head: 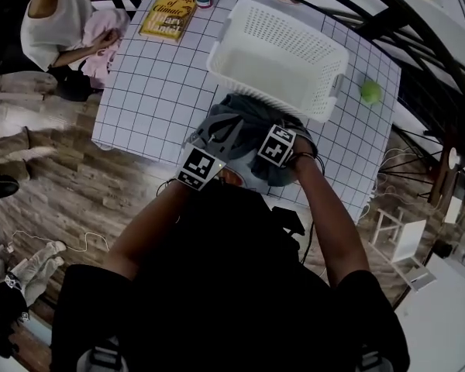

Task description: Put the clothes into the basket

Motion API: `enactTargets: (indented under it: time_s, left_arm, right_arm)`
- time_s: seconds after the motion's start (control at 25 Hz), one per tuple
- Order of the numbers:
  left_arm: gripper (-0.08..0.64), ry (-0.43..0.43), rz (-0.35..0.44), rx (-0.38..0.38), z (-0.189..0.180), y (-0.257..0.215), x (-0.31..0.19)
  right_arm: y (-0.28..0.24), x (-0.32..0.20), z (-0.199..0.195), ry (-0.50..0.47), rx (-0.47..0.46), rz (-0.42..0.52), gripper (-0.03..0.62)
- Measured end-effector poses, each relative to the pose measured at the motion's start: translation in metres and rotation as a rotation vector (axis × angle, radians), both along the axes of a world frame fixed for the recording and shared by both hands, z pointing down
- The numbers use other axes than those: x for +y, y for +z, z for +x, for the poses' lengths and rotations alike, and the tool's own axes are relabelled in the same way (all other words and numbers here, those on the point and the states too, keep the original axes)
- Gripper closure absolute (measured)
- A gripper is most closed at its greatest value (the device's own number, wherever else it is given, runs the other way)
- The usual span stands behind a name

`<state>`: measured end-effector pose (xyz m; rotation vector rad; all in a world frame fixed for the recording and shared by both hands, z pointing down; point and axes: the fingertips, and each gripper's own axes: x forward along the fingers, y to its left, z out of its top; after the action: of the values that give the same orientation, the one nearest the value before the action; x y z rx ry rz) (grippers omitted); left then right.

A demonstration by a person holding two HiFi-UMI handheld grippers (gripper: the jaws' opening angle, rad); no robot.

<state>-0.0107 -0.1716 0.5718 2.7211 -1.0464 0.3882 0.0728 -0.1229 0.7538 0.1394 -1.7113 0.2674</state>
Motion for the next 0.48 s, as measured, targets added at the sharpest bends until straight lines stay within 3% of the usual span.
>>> enactTargets:
  time_s: [0.48]
  left_arm:
    - [0.557, 0.038, 0.035, 0.029, -0.006, -0.041, 0.007]
  right_arm:
    - [-0.065, 0.012, -0.005, -0.019, -0.026, 0.035, 0.285]
